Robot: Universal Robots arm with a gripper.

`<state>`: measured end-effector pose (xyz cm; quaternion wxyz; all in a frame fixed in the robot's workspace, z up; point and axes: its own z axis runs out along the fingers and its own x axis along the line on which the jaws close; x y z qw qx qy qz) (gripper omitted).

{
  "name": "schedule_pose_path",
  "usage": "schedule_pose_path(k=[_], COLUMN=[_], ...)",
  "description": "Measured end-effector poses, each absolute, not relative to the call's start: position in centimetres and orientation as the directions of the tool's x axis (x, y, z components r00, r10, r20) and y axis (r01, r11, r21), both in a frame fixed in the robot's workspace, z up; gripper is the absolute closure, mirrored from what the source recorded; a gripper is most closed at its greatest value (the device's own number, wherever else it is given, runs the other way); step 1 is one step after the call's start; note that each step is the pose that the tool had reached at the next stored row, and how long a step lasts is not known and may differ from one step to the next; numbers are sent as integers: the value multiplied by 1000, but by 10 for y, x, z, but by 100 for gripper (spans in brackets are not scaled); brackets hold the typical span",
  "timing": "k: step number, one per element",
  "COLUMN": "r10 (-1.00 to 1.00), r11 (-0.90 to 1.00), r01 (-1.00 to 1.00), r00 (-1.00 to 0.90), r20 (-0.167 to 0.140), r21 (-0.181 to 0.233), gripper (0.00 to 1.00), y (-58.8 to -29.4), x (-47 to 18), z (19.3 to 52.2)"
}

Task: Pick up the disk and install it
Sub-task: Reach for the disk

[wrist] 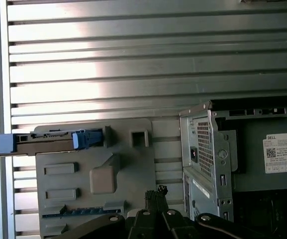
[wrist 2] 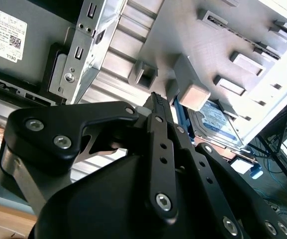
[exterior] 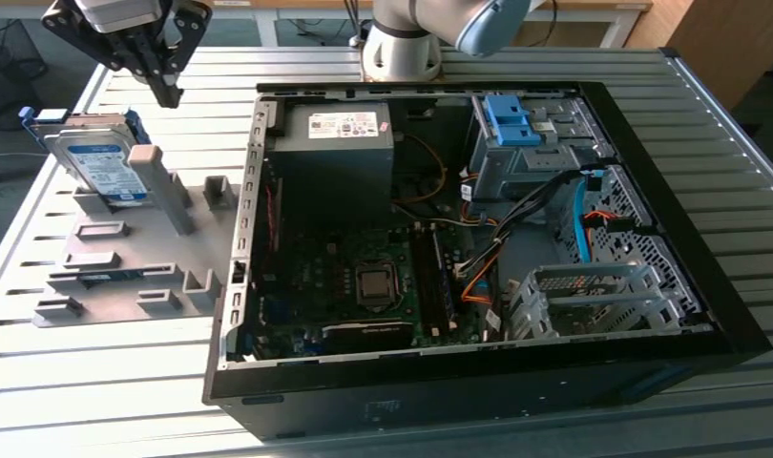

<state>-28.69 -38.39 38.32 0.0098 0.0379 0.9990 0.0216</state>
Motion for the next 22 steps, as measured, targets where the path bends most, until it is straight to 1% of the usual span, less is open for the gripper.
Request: schedule_pose_path(k=[14, 15, 22], r10=[76, 76, 76], r11=[996, 996, 996], r01=[75, 75, 75], r00=[-997, -997, -997], r20=[-18, -18, -18], r21=[44, 44, 44], gripper=[89, 89, 89], y=[-379, -377, -377], x=[-289, -301, -309], z=[383, 383, 383])
